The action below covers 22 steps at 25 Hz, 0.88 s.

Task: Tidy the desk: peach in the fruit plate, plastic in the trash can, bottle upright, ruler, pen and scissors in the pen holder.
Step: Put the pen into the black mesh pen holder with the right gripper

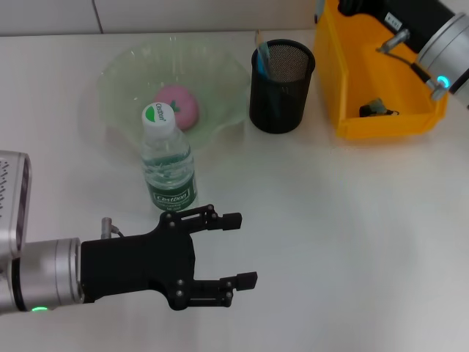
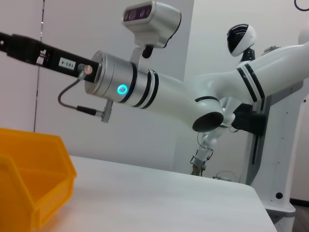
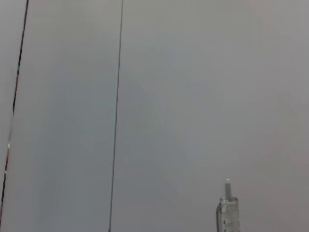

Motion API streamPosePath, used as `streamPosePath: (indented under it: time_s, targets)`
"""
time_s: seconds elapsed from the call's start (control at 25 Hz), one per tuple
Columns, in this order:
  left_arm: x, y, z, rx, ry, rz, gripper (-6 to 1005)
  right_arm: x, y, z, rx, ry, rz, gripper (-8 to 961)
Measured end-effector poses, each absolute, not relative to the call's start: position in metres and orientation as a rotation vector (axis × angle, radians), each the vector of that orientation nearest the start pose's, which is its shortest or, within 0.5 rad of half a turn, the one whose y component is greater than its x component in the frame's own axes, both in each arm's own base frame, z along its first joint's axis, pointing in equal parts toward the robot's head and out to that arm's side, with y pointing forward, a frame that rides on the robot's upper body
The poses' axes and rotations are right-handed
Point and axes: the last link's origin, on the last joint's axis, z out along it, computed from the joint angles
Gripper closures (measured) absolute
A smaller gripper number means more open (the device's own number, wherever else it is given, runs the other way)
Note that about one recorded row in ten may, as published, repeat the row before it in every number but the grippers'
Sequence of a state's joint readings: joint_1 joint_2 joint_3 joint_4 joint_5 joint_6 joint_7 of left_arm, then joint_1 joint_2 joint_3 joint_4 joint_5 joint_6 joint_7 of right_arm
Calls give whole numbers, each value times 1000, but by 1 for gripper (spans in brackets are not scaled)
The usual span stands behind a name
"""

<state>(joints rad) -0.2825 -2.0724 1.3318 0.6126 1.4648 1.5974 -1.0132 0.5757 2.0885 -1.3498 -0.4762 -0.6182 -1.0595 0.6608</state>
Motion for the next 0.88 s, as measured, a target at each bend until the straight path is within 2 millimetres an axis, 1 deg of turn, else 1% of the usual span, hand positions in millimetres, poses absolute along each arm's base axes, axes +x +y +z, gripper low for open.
streamPosePath:
  time_s: [0.04,0.12,0.16,0.2,0.24,0.28,0.36,0.56,0.88]
  targets:
    - [-256,241,-54,-2875,-273,-973,186,202,403,-12,-2030,290,1005,797]
    - [-256,241,-54,-2875,-275,-973,186,204,403,-16,-2040,306,998,795]
    - [-256,240,-55,-2879,-276,-973,186,206,404,-23,-2055,336,981,795]
    - [-256,240,-55,-2879,-276,-973,186,206,404,-23,-2055,336,981,794]
    - [-256,240,-55,-2880,-275,-974,186,208,405,-29,-2071,361,964,793]
    - [-256,239,-55,-2882,-274,-977,186,208,405,-29,-2071,361,964,792]
    - [-255,238,-55,-2887,-272,-989,186,210,407,-36,-2088,398,929,791]
    - [-255,238,-55,-2890,-272,-992,186,216,412,-42,-2096,443,863,787]
    - [-255,236,-55,-2892,-282,-999,186,218,411,-51,-2134,456,820,782]
